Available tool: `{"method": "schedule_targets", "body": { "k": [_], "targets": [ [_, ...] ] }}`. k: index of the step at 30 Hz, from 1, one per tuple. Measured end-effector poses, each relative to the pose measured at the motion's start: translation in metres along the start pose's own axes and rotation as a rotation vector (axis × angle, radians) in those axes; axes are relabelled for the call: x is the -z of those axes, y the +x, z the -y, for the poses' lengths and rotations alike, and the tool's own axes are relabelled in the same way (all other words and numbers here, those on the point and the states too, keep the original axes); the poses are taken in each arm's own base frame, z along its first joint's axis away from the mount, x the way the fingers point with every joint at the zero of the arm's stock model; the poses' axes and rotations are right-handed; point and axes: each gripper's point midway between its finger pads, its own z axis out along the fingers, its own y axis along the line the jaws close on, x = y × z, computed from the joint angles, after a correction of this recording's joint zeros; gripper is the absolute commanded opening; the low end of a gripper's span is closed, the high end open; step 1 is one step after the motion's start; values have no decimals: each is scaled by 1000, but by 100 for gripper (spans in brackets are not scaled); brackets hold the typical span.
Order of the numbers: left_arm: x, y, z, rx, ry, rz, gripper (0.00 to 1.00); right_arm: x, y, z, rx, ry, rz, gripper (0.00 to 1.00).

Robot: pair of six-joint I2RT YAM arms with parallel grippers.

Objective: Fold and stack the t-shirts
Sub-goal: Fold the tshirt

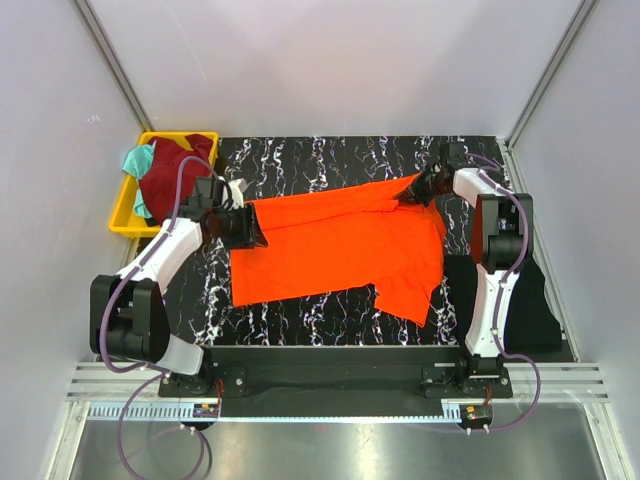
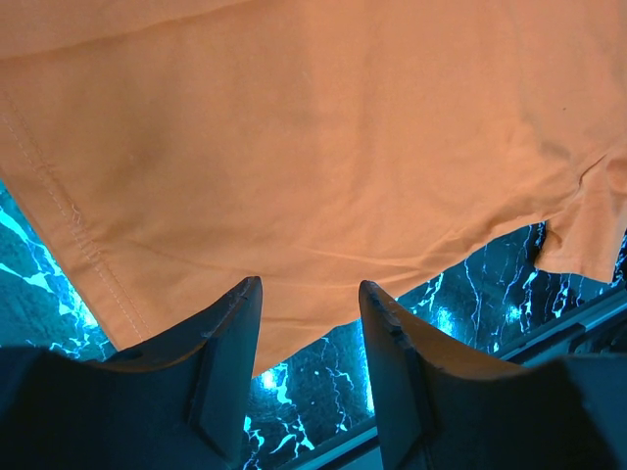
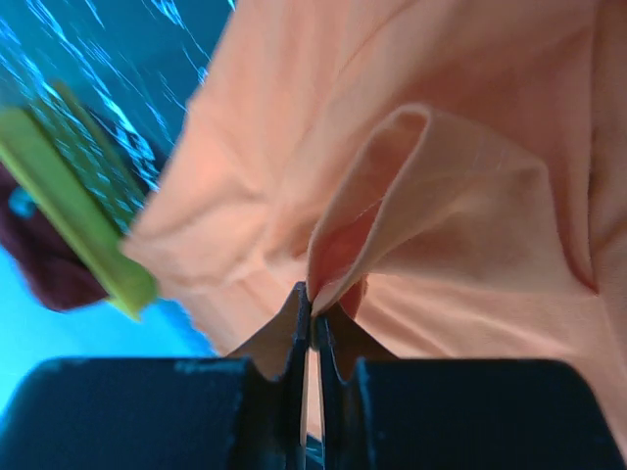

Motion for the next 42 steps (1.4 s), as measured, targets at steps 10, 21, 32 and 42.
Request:
{"method": "schedule_targets", "body": {
  "k": [10,21,32,42],
  "targets": [
    [-1,3,-3,8,-3,-6,50,-2,-30,-39,-283,-164,44,44],
    [0,1,-7,20,-6,3,50,-9,-25,-33,-166,-210,-9,66],
    [-2,9,-8,31,4,-19,50,10,-41,8,-18,-106,13,34],
    [-2,10,-4,39,24,-23,50,13,-14,5,210,-35,-3,30]
  ]
}}
